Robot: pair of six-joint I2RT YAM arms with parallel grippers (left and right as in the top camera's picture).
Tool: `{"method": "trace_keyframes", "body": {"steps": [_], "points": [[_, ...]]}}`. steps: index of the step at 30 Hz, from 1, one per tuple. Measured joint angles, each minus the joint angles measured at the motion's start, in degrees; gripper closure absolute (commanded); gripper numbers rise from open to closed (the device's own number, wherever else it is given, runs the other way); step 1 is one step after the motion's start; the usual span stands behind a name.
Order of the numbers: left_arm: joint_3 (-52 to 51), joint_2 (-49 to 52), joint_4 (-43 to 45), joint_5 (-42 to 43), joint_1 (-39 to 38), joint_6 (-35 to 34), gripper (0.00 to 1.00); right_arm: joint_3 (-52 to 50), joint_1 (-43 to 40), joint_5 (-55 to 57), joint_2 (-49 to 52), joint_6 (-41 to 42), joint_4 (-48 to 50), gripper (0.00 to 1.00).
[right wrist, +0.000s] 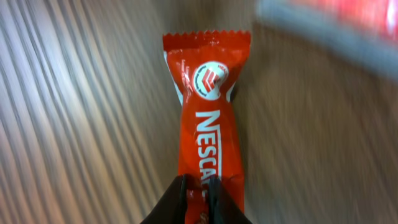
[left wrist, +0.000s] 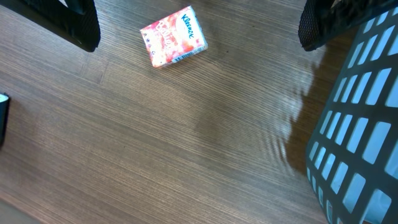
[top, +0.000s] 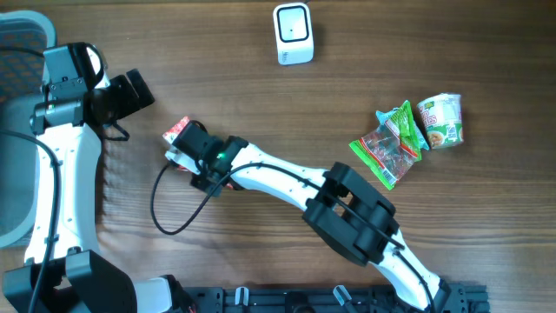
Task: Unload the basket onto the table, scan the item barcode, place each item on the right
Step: 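Grasp the red Nescafé stick with the right gripper and lift it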
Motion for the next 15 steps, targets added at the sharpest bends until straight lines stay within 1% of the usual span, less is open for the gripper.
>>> {"method": "trace_keyframes", "body": {"steps": [2, 5, 10, 11, 13, 14, 15], "points": [[0.00, 0.00, 0.00, -0.02, 0.00, 0.00, 0.00, -0.31, -0.28, 2.29, -1.11, 0.00, -4.52, 0.88], [0.00, 0.00, 0.00, -0.02, 0.00, 0.00, 0.00, -0.94, -1.46, 5.57, -2.62, -0.02, -11.80, 0.96], [0.00, 0.00, -0.02, -0.02, 0.00, 0.00, 0.00, -1.11, -4.48, 9.84, -3.78, 0.44, -20.72, 0.95], [0.00, 0.00, 0.00, -0.02, 0.00, 0.00, 0.00, -1.11, -5.29, 10.29, -4.13, 0.48, -21.59, 0.91], [0.00, 0.00, -0.02, -0.02, 0.00, 0.00, 0.00, -1.22, -6.08, 10.75, -5.42, 0.74, -21.97, 0.78], [0.00, 0.00, 0.00, 0.00, 0.00, 0.00, 0.00, -1.31, -6.23, 10.75, -6.88, 1.07, -21.99, 0.71], [0.00, 0.00, 0.00, -0.02, 0.00, 0.00, 0.00, -1.38, -6.21, 10.60, -8.31, 0.92, -21.88, 0.61]]}}
